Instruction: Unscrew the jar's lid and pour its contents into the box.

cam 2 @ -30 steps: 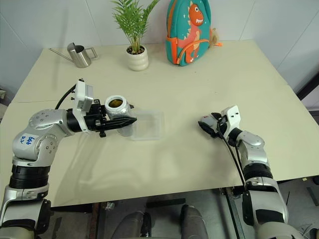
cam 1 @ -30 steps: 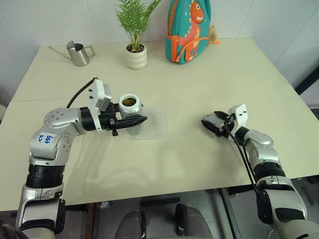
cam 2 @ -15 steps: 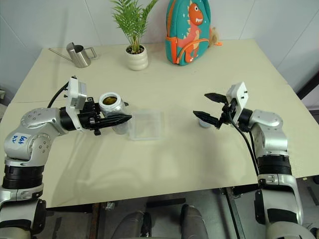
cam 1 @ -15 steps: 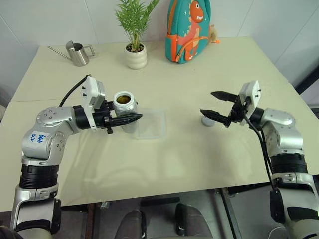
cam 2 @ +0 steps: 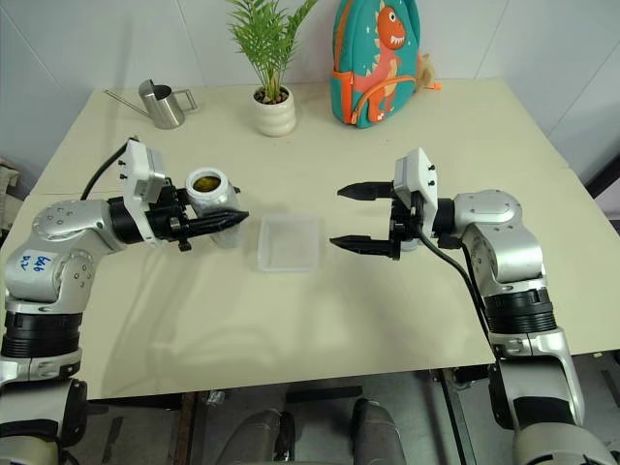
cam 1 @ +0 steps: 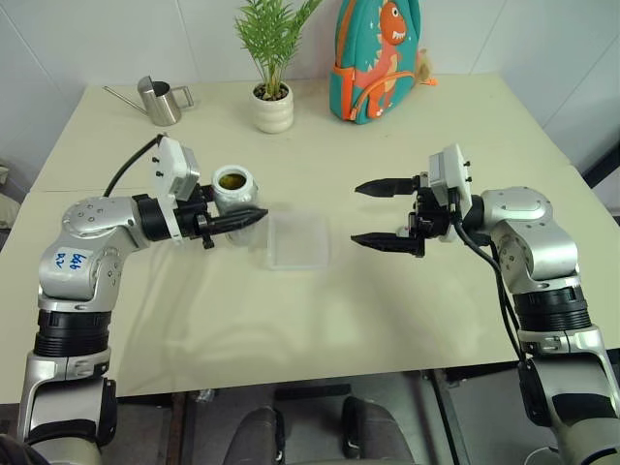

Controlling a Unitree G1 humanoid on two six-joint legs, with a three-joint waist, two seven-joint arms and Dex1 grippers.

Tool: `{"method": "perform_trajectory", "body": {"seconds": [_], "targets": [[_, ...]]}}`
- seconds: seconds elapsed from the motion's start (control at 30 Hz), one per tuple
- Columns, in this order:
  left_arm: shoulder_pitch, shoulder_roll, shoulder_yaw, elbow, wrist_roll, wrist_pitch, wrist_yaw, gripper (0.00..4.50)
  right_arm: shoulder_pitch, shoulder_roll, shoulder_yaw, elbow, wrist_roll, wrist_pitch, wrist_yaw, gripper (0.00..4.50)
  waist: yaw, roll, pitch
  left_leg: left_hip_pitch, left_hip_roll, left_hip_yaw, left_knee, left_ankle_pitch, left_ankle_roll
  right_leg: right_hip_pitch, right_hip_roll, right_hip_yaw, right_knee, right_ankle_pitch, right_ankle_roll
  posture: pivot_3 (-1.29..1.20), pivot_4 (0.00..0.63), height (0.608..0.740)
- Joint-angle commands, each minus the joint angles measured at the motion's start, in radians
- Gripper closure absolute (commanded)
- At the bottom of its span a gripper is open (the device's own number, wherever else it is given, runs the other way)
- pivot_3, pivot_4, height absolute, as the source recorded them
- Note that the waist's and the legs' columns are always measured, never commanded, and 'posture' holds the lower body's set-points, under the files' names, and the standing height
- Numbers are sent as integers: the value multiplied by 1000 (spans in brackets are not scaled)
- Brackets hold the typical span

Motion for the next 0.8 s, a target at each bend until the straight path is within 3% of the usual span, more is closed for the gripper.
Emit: {"method": "perform_trajectory", "body": {"seconds": [0.03, 0.2, 0.4, 0.63, 0.8], "targets": [[-26, 18, -41, 8, 94, -56, 46, 2568, 39, -38, -17, -67, 28, 22, 18, 46, 4, 0, 0, 0, 0, 0, 0, 0, 0, 0, 0, 0, 0, 0, 0, 0, 150, 740], [-76, -16, -96, 58, 198, -159, 97, 2568, 113, -56, -40, -102, 26, 31, -23, 46, 11, 0, 0, -2, -1, 4, 1, 0, 0, 0, 0, -1, -1, 0, 0, 0, 150, 740], [-206, -57, -270, 244, 532, -556, 256, 2568, 256, -57, -78, -163, 20, 35, -120, 46, 28, 0, 0, -2, -5, 5, 1, 0, 0, 0, 0, -2, -1, 0, 0, 0, 150, 740], [-427, -45, -548, 524, 1176, -1007, 848, 2568, 313, -23, -103, -226, 49, 68, -231, 46, 27, 0, 0, -2, -7, 5, 0, 0, 1, 0, 0, -2, -1, 0, 0, 0, 150, 740], [-514, 10, -720, 574, 1560, -1089, 1278, 2568, 328, -11, -112, -250, 66, 87, -280, 46, 26, 0, 0, -2, -7, 6, -2, -1, 2, -1, 0, -1, -3, 0, 1, 0, 150, 740]]}}
